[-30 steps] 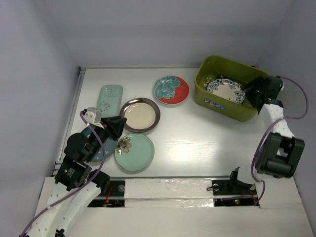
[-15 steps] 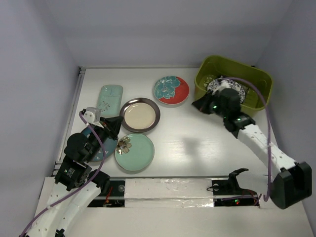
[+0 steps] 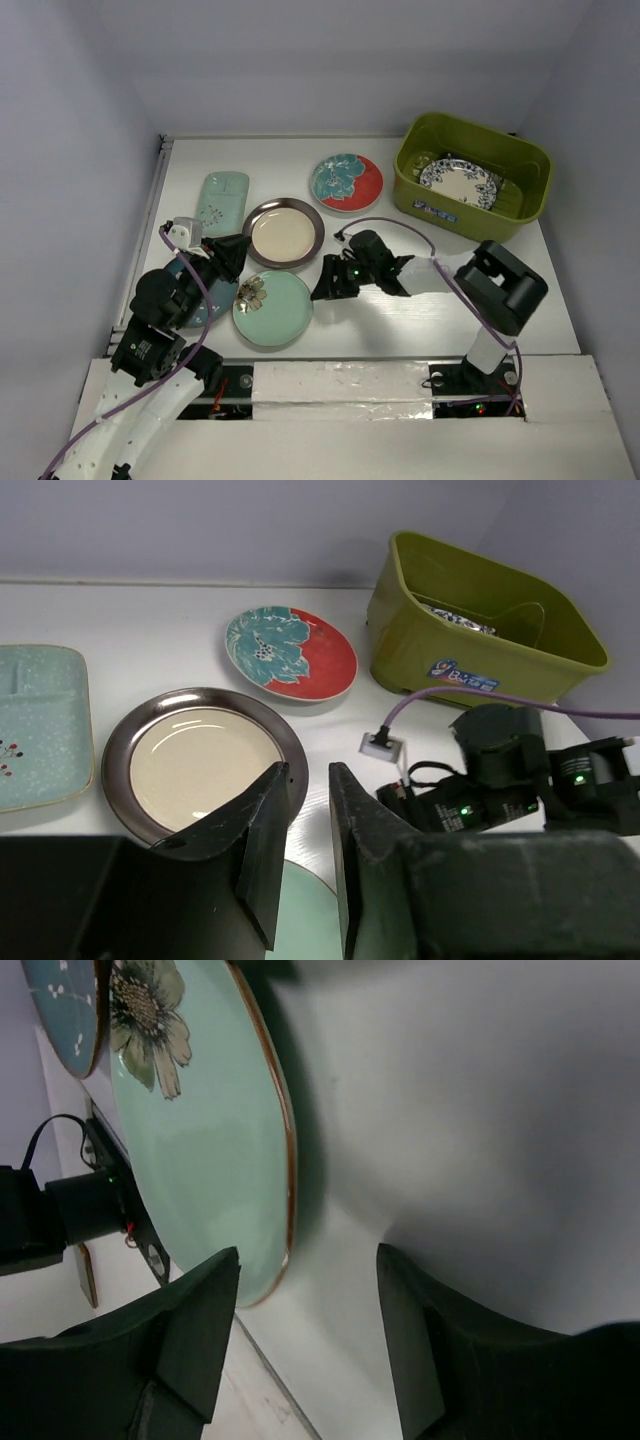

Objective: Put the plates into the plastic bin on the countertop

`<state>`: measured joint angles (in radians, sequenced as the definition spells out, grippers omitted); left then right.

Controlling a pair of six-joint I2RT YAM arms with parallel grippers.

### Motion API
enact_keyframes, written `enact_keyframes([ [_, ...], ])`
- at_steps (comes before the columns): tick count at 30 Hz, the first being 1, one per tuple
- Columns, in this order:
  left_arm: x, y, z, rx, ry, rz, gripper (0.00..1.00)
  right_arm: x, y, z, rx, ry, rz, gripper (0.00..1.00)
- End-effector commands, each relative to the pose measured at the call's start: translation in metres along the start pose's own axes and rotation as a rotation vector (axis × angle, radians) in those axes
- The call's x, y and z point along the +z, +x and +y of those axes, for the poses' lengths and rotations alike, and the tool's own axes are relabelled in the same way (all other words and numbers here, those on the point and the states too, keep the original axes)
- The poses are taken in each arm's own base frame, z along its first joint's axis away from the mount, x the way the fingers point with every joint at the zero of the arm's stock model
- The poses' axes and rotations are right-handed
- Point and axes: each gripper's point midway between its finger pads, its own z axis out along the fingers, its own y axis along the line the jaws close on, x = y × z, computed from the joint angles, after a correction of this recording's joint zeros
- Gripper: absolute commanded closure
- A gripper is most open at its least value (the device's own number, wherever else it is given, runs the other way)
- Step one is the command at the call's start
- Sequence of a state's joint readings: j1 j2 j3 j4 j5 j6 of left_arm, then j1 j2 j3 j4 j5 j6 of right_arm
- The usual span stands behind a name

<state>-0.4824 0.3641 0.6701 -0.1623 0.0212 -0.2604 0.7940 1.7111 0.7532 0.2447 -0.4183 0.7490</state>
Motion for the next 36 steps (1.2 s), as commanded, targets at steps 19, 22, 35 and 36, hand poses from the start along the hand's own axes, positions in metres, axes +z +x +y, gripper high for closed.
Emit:
enact_keyframes([
  [19, -0.007, -0.029, -0.010, -0.003, 0.032, -0.087, 0.78, -0.020, 0.016, 0.028, 0.016, -0.094, -0.042, 1.00],
  [22, -0.008, -0.030, -0.011, -0.003, 0.035, -0.089, 0.78, -0.054, -0.009, 0.030, -0.020, 0.011, -0.149, 1.00],
  [35, -0.009, -0.028, -0.011, -0.002, 0.036, -0.082, 0.77, -0.359, -0.265, 0.004, 0.120, 0.246, -1.181, 1.00],
  [36, -0.009, -0.028, -0.011, -0.004, 0.035, -0.084, 0.77, -0.374, -0.273, -0.005, 0.153, 0.258, -1.222, 1.00],
])
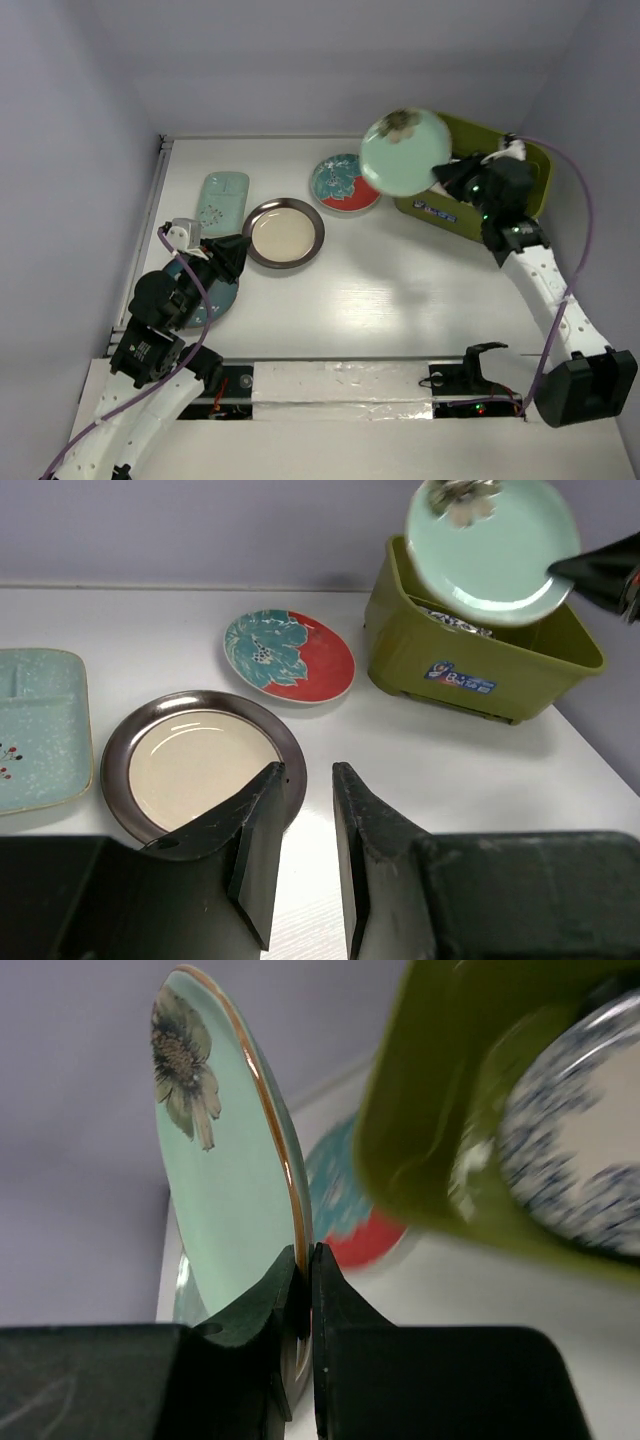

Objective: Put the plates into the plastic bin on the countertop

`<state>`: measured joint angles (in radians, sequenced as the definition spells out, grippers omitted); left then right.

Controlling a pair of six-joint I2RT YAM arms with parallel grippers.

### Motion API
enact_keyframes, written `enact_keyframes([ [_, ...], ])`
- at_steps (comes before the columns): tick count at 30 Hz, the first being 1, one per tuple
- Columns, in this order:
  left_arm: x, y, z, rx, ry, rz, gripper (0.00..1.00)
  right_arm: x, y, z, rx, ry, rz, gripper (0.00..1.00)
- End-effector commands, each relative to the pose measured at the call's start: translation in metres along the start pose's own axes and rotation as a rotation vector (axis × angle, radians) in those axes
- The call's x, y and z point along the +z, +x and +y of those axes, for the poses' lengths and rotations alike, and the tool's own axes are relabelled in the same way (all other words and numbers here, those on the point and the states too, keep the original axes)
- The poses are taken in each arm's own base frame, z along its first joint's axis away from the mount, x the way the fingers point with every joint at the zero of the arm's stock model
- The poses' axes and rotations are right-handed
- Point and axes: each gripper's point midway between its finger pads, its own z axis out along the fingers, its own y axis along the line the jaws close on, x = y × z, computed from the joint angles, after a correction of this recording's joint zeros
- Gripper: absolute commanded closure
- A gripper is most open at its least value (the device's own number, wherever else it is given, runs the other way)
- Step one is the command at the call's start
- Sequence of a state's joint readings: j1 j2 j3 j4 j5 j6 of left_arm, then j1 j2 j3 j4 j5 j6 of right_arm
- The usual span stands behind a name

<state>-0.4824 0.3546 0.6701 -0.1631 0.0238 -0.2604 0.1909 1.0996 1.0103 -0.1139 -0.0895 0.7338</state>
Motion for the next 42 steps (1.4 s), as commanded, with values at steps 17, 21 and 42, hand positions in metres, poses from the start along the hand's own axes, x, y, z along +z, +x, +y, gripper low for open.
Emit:
enact_keyframes([
  [17, -0.009, -0.029, -0.012, -0.002, 0.044, -0.087, 0.77, 0.040, -0.113, -0.193, 0.154, 0.431, -0.194, 1.00],
  [21, -0.009, -0.029, -0.013, -0.002, 0.045, -0.086, 0.77, 0.040, -0.098, -0.210, 0.170, 0.480, -0.174, 0.88],
  [42, -0.012, -0.034, -0.012, -0.006, 0.037, -0.108, 0.79, -0.016, -0.055, -0.066, -0.007, 0.176, -0.191, 0.94],
])
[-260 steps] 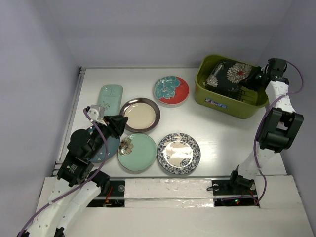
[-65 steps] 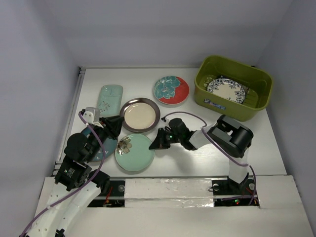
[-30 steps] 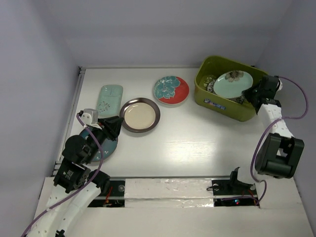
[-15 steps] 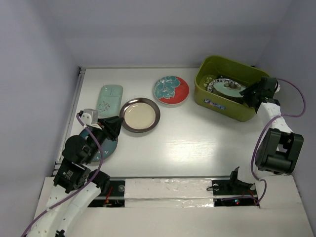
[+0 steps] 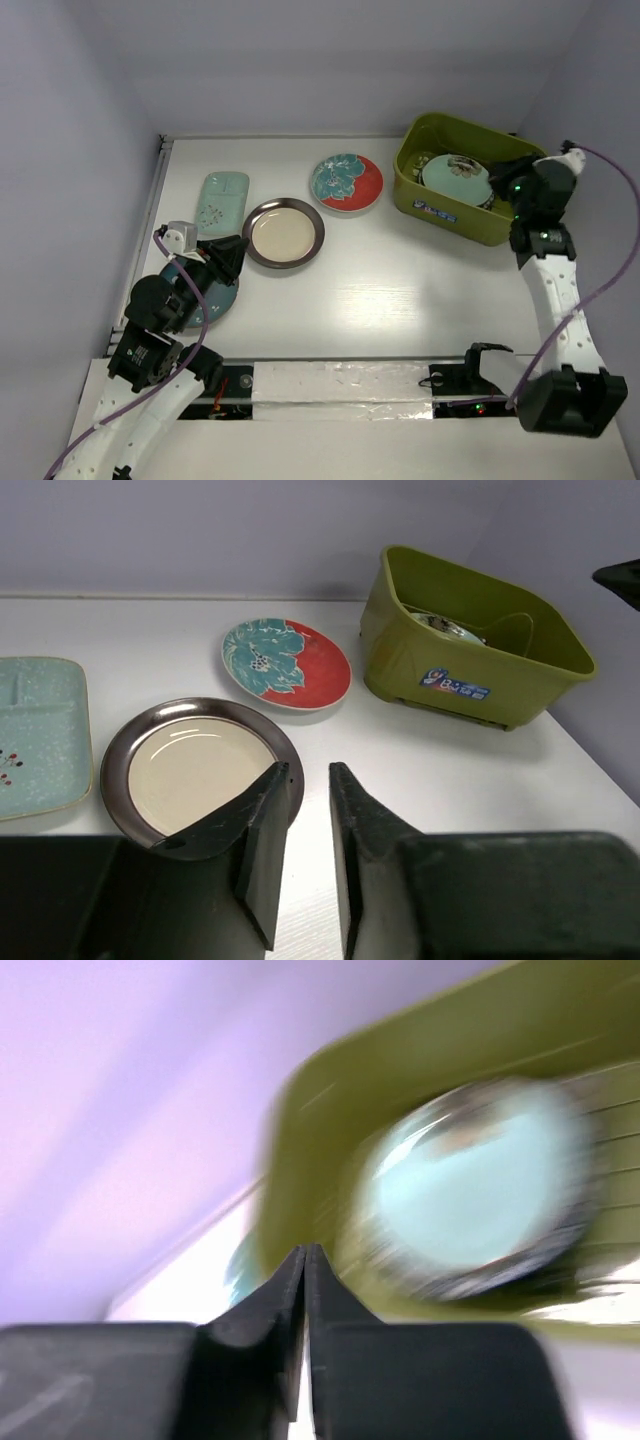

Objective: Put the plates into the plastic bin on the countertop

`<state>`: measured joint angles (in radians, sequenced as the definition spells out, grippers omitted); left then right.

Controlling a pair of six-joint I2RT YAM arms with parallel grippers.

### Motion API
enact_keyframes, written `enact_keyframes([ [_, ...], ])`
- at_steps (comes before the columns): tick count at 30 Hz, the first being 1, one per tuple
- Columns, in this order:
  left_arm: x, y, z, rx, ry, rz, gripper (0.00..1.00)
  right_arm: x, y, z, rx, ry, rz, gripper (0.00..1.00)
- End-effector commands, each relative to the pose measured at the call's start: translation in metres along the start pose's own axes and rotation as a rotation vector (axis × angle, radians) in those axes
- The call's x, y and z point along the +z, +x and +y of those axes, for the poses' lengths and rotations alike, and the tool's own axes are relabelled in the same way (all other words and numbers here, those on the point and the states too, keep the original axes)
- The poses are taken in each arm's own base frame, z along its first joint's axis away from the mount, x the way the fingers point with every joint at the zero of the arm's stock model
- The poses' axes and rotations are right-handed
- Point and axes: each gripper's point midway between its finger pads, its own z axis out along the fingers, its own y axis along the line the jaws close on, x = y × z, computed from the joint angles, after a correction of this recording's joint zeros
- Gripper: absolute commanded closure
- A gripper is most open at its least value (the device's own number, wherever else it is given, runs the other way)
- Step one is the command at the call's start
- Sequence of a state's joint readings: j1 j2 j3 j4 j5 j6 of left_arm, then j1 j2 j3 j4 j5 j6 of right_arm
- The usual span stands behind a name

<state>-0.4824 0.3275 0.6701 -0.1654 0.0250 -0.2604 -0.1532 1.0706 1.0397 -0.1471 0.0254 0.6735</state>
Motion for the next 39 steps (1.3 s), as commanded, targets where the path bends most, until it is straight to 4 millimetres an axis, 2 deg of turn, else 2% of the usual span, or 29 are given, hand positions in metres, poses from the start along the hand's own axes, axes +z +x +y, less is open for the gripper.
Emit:
enact_keyframes([
  [1, -0.005, -0.028, -0.009, -0.007, 0.023, -0.082, 0.82, -0.014, 0.075, 0.054, -0.008, -0.203, 0.159, 1.00],
  [2, -0.004, -0.028, -0.008, -0.006, 0.019, -0.082, 0.89, -0.028, 0.116, 0.084, -0.017, -0.291, 0.252, 1.00],
  [3, -0.004, -0.027, -0.007, -0.009, 0.014, -0.079, 0.94, -0.032, 0.138, 0.098, 0.021, -0.327, 0.301, 1.00],
  [4, -0.003, -0.026, -0.007, -0.009, 0.013, -0.074, 1.00, -0.035, 0.163, 0.108, 0.040, -0.368, 0.339, 1.00],
  [5, -0.003, -0.027, -0.003, -0.013, -0.014, -0.077, 1.00, -0.030, 0.198, 0.108, 0.041, -0.359, 0.414, 1.00],
  [6, -0.003, -0.027, 0.000, -0.014, -0.029, -0.079, 1.00, -0.043, 0.229, 0.124, 0.065, -0.393, 0.485, 1.00],
  [7, -0.003, -0.027, 0.001, -0.018, -0.034, -0.078, 1.00, -0.043, 0.244, 0.132, 0.080, -0.422, 0.500, 0.94],
  [8, -0.003, -0.026, 0.001, -0.020, -0.036, -0.073, 1.00, -0.037, 0.279, 0.125, 0.074, -0.388, 0.567, 0.87],
  [9, -0.003, -0.025, 0.001, -0.022, -0.033, -0.071, 1.00, -0.045, 0.300, 0.132, 0.092, -0.400, 0.618, 0.79],
  [10, -0.004, -0.026, 0.000, -0.022, -0.027, -0.076, 1.00, -0.045, 0.313, 0.140, 0.105, -0.429, 0.636, 0.65],
  [11, -0.005, -0.026, -0.001, -0.022, -0.024, -0.080, 1.00, -0.048, 0.326, 0.145, 0.112, -0.442, 0.671, 0.57],
  [12, -0.005, -0.027, -0.002, -0.021, -0.019, -0.080, 1.00, -0.044, 0.354, 0.138, 0.111, -0.411, 0.720, 0.49],
  [13, -0.004, -0.026, -0.002, -0.019, -0.018, -0.077, 0.98, -0.047, 0.366, 0.144, 0.115, -0.428, 0.738, 0.39],
  [14, -0.004, -0.027, -0.002, -0.019, -0.015, -0.081, 0.93, -0.043, 0.373, 0.146, 0.129, -0.426, 0.749, 0.38],
  [15, -0.003, -0.027, -0.003, -0.016, -0.012, -0.078, 0.91, -0.045, 0.385, 0.148, 0.155, -0.421, 0.777, 0.38],
  [16, -0.002, -0.026, -0.003, -0.014, -0.013, -0.073, 0.89, -0.038, 0.404, 0.141, 0.163, -0.405, 0.798, 0.38],
  [18, -0.002, -0.024, -0.003, -0.012, -0.012, -0.067, 0.85, -0.039, 0.420, 0.146, 0.211, -0.405, 0.842, 0.38],
  [19, -0.001, -0.024, -0.002, -0.012, -0.013, -0.065, 0.85, -0.034, 0.433, 0.140, 0.219, -0.387, 0.856, 0.40],
  [22, -0.001, -0.024, -0.002, -0.009, -0.013, -0.065, 0.83, -0.028, 0.448, 0.144, 0.245, -0.374, 0.872, 0.44],
  [23, -0.001, -0.023, -0.002, -0.009, -0.012, -0.063, 0.83, -0.030, 0.460, 0.141, 0.239, -0.366, 0.895, 0.45],
  [25, -0.001, -0.023, -0.003, -0.006, -0.011, -0.061, 0.82, -0.022, 0.464, 0.144, 0.233, -0.355, 0.887, 0.47],
  [27, 0.000, -0.024, -0.003, -0.006, -0.012, -0.065, 0.82, -0.016, 0.473, 0.139, 0.233, -0.326, 0.888, 0.58],
  [28, -0.001, -0.024, -0.003, -0.006, -0.012, -0.065, 0.82, -0.015, 0.473, 0.140, 0.246, -0.330, 0.882, 0.72],
  [32, -0.002, -0.025, -0.002, -0.006, -0.014, -0.069, 0.81, -0.018, 0.470, 0.128, 0.251, -0.303, 0.866, 0.96],
  [34, -0.002, -0.025, -0.002, -0.006, -0.013, -0.070, 0.81, -0.029, 0.453, 0.138, 0.242, -0.350, 0.843, 1.00],
  [35, -0.002, -0.026, -0.003, -0.006, -0.011, -0.072, 0.81, -0.035, 0.449, 0.131, 0.229, -0.346, 0.843, 1.00],
  [36, -0.002, -0.026, -0.003, -0.005, -0.011, -0.072, 0.81, -0.039, 0.442, 0.133, 0.213, -0.368, 0.835, 1.00],
  [37, -0.002, -0.026, -0.003, -0.006, -0.010, -0.074, 0.81, -0.048, 0.419, 0.148, 0.221, -0.418, 0.813, 1.00],
  [39, -0.002, -0.026, -0.003, -0.006, -0.011, -0.072, 0.81, -0.061, 0.395, 0.155, 0.181, -0.474, 0.787, 1.00],
])
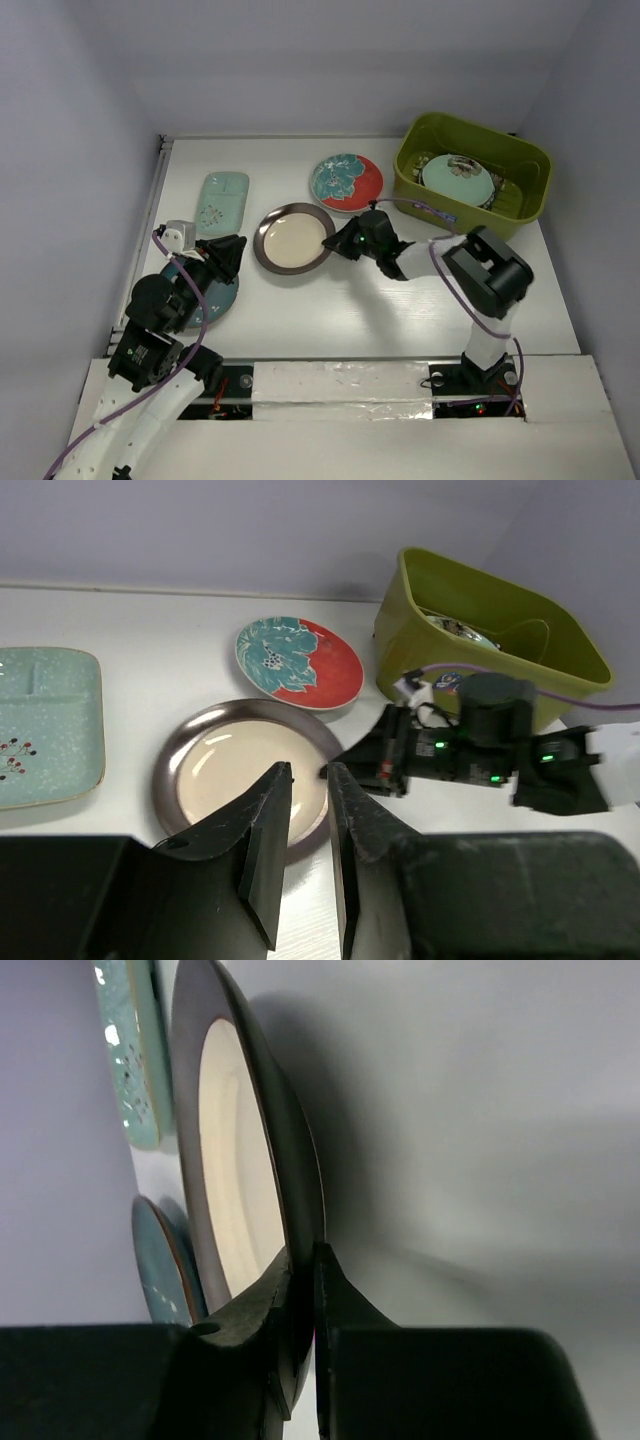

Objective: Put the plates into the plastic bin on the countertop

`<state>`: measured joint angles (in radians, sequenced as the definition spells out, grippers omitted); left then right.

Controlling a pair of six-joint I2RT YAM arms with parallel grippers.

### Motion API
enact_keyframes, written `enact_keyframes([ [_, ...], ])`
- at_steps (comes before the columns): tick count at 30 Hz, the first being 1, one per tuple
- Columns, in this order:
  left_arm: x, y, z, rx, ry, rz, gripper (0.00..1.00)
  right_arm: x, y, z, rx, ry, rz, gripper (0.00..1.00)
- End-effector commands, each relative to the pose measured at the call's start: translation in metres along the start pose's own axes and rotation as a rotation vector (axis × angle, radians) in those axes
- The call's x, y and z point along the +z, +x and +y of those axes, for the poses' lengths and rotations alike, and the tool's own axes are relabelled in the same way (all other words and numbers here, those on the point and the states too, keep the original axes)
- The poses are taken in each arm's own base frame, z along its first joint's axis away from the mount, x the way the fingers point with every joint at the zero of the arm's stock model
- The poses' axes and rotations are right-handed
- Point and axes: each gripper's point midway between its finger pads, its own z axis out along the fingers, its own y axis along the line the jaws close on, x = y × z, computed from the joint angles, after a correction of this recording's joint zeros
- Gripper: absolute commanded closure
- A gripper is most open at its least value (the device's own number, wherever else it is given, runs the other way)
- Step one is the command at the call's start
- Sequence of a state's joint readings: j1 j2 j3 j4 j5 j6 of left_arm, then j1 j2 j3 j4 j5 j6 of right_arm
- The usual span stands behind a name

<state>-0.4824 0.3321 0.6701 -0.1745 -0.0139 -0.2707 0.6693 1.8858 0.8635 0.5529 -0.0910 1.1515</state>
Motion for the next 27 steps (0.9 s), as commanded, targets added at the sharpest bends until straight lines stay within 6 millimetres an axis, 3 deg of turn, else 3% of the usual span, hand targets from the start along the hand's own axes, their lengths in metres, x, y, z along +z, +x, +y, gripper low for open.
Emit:
enact_keyframes([
  [1, -0.003, -0.026, -0.010, 0.002, 0.029, -0.072, 0.81, -0.056, -0.030, 0.084, -0.115, -0.192, -0.100, 1.00],
  [4, -0.004, -0.027, -0.010, 0.002, 0.032, -0.076, 0.81, -0.094, -0.070, 0.101, -0.138, -0.238, -0.165, 1.00],
  [5, -0.004, -0.027, -0.010, 0.002, 0.032, -0.076, 0.81, -0.120, -0.085, 0.121, -0.146, -0.308, -0.191, 1.00],
  [6, -0.004, -0.027, -0.011, 0.000, 0.034, -0.076, 0.81, -0.136, -0.121, 0.115, -0.140, -0.302, -0.269, 1.00],
  [7, -0.005, -0.028, -0.011, 0.000, 0.034, -0.078, 0.81, -0.148, -0.138, 0.108, -0.137, -0.267, -0.300, 1.00],
  [8, -0.005, -0.028, -0.011, 0.000, 0.036, -0.077, 0.81, -0.172, -0.160, 0.117, -0.155, -0.268, -0.377, 1.00],
  [9, -0.005, -0.028, -0.011, 0.002, 0.036, -0.079, 0.81, -0.190, -0.192, 0.106, -0.184, -0.213, -0.466, 1.00],
  [10, -0.005, -0.028, -0.011, 0.002, 0.035, -0.079, 0.81, -0.201, -0.204, 0.097, -0.186, -0.163, -0.494, 1.00],
  [12, -0.006, -0.028, -0.010, 0.002, 0.033, -0.080, 0.80, -0.233, -0.237, 0.104, -0.219, -0.143, -0.596, 1.00],
  [13, -0.006, -0.028, -0.011, 0.000, 0.035, -0.081, 0.80, -0.249, -0.262, 0.092, -0.204, -0.102, -0.654, 1.00],
  [14, -0.005, -0.028, -0.010, 0.002, 0.033, -0.080, 0.80, -0.261, -0.274, 0.095, -0.212, -0.096, -0.676, 1.00],
  [18, -0.006, -0.028, -0.011, 0.000, 0.034, -0.081, 0.80, -0.298, -0.328, 0.064, -0.179, 0.029, -0.804, 1.00],
  [20, -0.005, -0.028, -0.010, 0.002, 0.031, -0.079, 0.80, -0.310, -0.351, 0.036, -0.143, 0.109, -0.848, 1.00],
  [21, -0.005, -0.028, -0.010, 0.002, 0.031, -0.079, 0.80, -0.314, -0.360, 0.031, -0.139, 0.126, -0.858, 1.00],
  [27, -0.005, -0.028, -0.011, 0.000, 0.034, -0.078, 0.80, -0.311, -0.391, -0.026, -0.074, 0.242, -0.853, 1.00],
])
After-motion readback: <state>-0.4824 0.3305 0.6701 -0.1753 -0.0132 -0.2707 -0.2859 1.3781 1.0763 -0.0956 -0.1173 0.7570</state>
